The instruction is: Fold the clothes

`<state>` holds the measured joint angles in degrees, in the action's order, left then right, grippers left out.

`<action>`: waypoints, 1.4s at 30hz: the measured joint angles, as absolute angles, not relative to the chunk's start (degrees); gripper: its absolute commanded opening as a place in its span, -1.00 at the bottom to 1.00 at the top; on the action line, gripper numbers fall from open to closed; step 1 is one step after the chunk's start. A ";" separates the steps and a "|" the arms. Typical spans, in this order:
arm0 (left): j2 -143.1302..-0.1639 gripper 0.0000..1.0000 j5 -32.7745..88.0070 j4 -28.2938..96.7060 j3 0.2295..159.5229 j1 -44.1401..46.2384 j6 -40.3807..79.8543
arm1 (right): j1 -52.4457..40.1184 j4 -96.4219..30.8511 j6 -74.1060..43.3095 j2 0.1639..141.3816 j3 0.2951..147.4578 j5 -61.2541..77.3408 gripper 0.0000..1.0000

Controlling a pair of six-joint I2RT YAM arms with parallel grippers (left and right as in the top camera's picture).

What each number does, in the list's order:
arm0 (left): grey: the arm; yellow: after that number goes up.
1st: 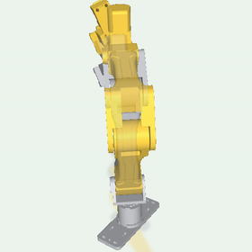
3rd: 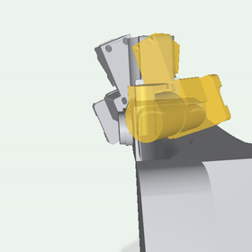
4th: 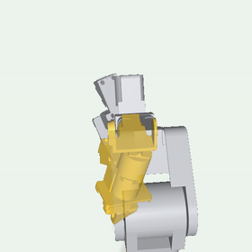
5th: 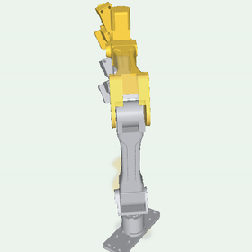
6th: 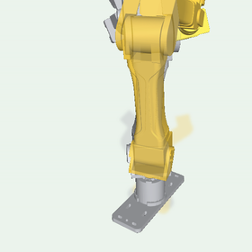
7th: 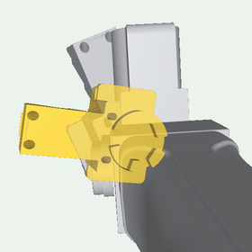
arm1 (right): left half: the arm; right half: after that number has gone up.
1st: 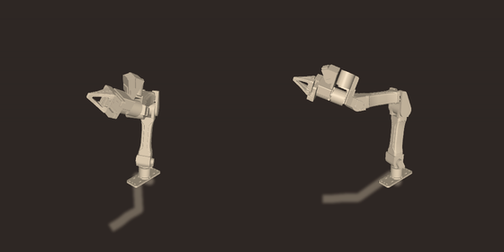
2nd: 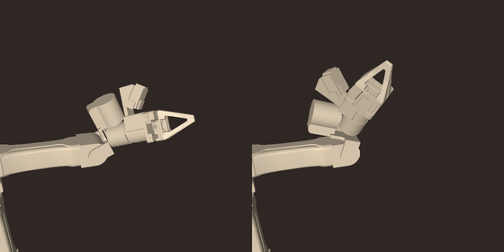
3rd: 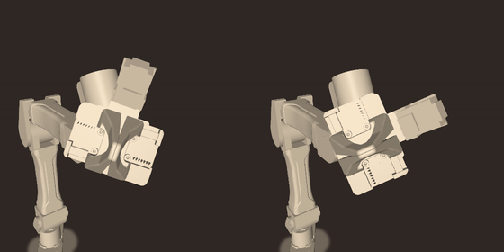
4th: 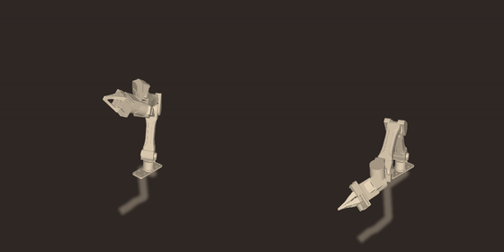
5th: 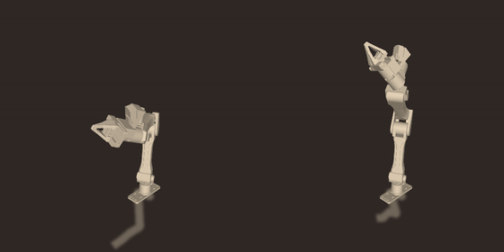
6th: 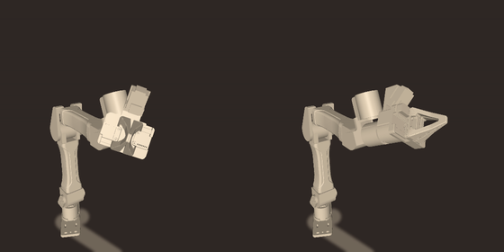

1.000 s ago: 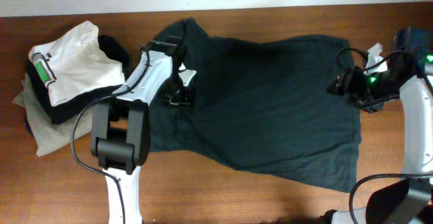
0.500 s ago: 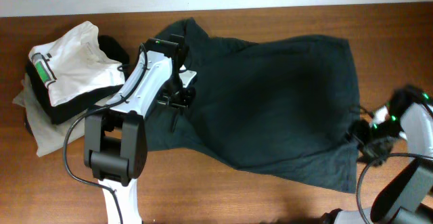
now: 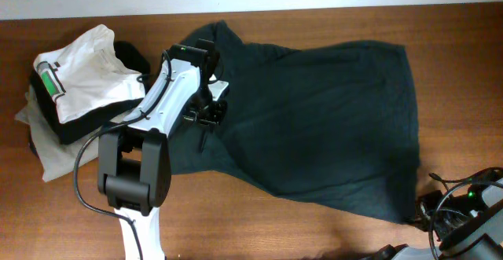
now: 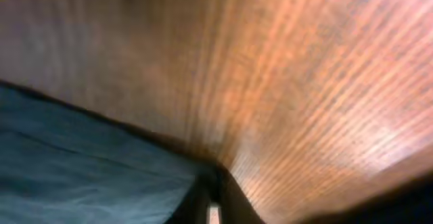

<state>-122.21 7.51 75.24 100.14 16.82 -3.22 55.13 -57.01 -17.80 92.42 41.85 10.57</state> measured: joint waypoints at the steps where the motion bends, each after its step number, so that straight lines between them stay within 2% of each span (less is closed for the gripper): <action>1: -122.21 -0.95 7.51 75.48 100.14 16.82 -3.22 | 55.16 -57.12 -17.78 92.42 42.24 10.61 -0.92; 7: -122.21 -0.99 7.46 78.65 101.60 16.82 -3.20 | 55.02 -66.61 -14.70 82.61 50.89 18.61 -0.92; 9: -122.19 -0.99 5.41 79.57 104.25 16.82 -3.20 | 52.01 -67.48 -14.52 81.14 55.22 21.61 -0.92; 13: -122.19 -0.99 -0.36 78.81 105.80 16.82 -3.20 | 42.78 -53.56 -19.11 81.08 55.96 24.56 -0.92; 16: -122.19 -1.00 -2.26 72.03 106.00 16.82 -3.44 | 35.57 -38.24 -24.03 81.89 56.16 25.69 -0.92; 20: -122.19 -0.99 -2.63 66.08 106.08 16.82 -5.85 | 32.49 -30.17 -28.14 85.67 56.10 24.91 -0.91; 22: -122.19 -0.89 -2.63 64.03 106.08 16.82 -6.46 | 31.57 -26.41 -28.64 88.62 56.10 24.60 0.04; 23: -122.19 -0.15 -2.66 63.81 106.08 16.82 -6.66 | 30.94 -23.42 -29.04 90.13 56.12 24.51 0.24; 24: -122.19 0.69 -2.94 63.79 106.08 16.82 -6.87 | 30.55 -22.28 -28.93 91.05 56.12 24.53 0.32; 25: -122.19 0.89 -3.62 63.88 106.08 16.82 -7.14 | 30.55 -22.13 -28.45 91.15 56.12 24.80 0.37; 27: -122.19 0.98 -4.36 65.30 106.10 16.82 -7.33 | 30.89 -25.65 -26.76 91.15 56.45 26.11 0.36; 32: -122.17 0.96 -4.97 72.95 106.19 16.38 -6.90 | 31.35 -41.82 -20.45 91.13 56.51 28.93 0.30; 33: -122.17 0.78 -4.97 73.34 106.19 15.77 -6.44 | 31.35 -43.55 -19.38 91.15 56.47 29.39 0.29; 34: -122.17 0.25 -4.78 73.34 106.19 14.96 -6.28 | 31.35 -46.11 -18.55 91.15 56.45 29.93 0.25; 35: -122.17 0.11 -2.94 72.71 106.19 12.97 -5.96 | 31.35 -46.96 -17.76 91.15 56.45 30.15 0.24; 36: -122.17 0.11 -1.48 72.20 106.19 12.40 -5.89 | 31.35 -47.35 -17.50 91.15 56.45 30.22 0.23; 39: -122.91 -0.05 6.33 68.84 105.32 12.10 -5.96 | 31.35 -47.62 -17.21 91.15 56.45 30.37 0.23; 42: -128.73 -0.18 9.80 67.26 104.57 12.36 -5.98 | 31.35 -47.59 -16.88 91.15 56.45 30.37 0.23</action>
<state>-128.73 9.80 67.26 104.57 12.36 -5.98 31.35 -47.59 -16.88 91.15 56.45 30.37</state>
